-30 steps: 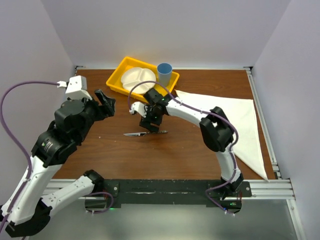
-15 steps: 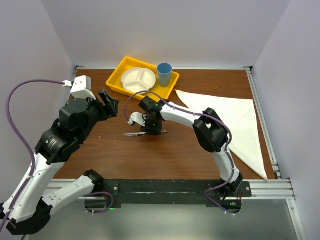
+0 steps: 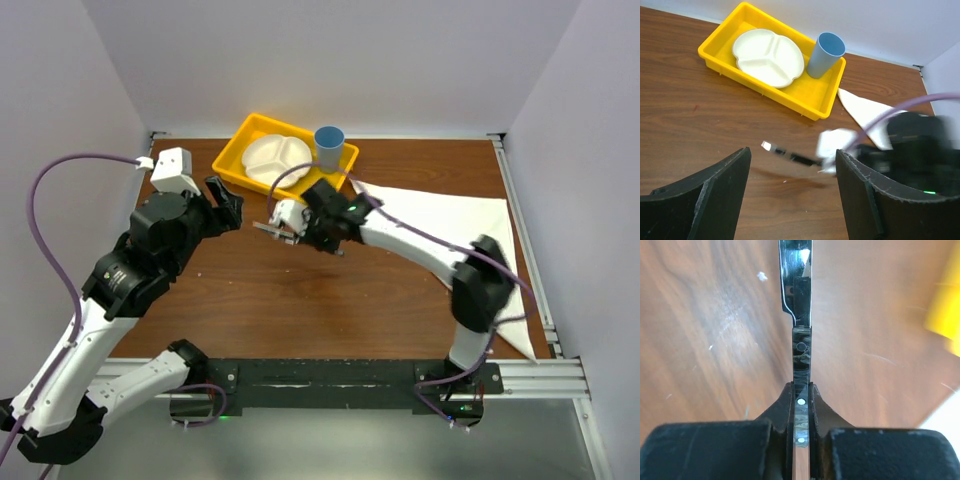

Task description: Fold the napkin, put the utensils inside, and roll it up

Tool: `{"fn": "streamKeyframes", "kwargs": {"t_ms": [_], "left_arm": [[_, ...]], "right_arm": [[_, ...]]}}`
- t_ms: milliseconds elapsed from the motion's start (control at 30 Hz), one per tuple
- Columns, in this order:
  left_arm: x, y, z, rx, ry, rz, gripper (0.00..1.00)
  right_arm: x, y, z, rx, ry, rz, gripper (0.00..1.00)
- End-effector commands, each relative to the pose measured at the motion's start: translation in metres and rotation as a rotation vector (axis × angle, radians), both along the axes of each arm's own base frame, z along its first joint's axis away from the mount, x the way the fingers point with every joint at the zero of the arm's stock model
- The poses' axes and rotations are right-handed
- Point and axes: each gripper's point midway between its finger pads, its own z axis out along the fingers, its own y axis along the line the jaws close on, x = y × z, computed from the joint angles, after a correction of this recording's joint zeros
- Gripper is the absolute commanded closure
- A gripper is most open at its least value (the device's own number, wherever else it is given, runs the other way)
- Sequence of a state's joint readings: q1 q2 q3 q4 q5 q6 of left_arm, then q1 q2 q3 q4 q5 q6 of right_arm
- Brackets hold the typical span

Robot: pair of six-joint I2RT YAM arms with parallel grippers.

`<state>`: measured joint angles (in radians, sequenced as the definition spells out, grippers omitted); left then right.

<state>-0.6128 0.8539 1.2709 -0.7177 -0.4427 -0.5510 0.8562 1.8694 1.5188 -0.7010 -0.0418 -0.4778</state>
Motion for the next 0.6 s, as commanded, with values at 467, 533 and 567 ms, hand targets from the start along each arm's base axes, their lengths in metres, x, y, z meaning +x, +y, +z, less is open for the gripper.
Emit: {"fn": "streamKeyframes", "kwargs": {"t_ms": [467,533,567], "left_arm": [[0.033,-0.078,-0.041,-0.007,0.043,-0.279,0.3],[0.034,-0.082,-0.044,-0.004,0.043,-0.295,0.3],[0.034,-0.083,-0.046,0.003,0.043,-0.307,0.3]], "right_arm": [[0.069,-0.286,0.022,-0.139,-0.105,-0.713,1.0],[0.064,-0.299,0.009,-0.182,-0.08,-0.736,1.0],[0.061,-0.304,0.007,-0.205,-0.082,-0.743,1.0]]}}
